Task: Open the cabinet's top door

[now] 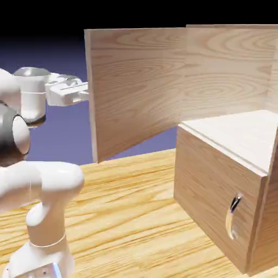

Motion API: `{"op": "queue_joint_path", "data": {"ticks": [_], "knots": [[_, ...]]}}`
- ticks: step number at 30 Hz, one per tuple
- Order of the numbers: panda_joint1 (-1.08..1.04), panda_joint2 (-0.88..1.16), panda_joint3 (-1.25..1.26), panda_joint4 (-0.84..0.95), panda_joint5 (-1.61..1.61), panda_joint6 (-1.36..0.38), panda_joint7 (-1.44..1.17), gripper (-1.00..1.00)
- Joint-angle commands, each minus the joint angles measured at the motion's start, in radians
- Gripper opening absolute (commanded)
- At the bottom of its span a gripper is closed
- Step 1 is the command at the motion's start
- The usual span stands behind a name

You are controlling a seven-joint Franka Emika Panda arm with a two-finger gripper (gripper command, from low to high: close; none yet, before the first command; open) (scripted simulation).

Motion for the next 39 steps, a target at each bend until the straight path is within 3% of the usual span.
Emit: {"op": "queue_joint_path", "data": {"ticks": [1,11,22,39], "knots": [[-0.036,-0.004,0.021,0.0,0.013,0.027,-0.006,-1.0],[-0.399,-0.118,0.216,-0.018,0.138,0.326,-0.106,-1.0],[-0.749,0.211,0.585,0.325,0.413,0.085,0.03,-1.0],[-1.173,-0.366,0.721,0.22,0.683,0.541,-0.385,-1.0]]}}
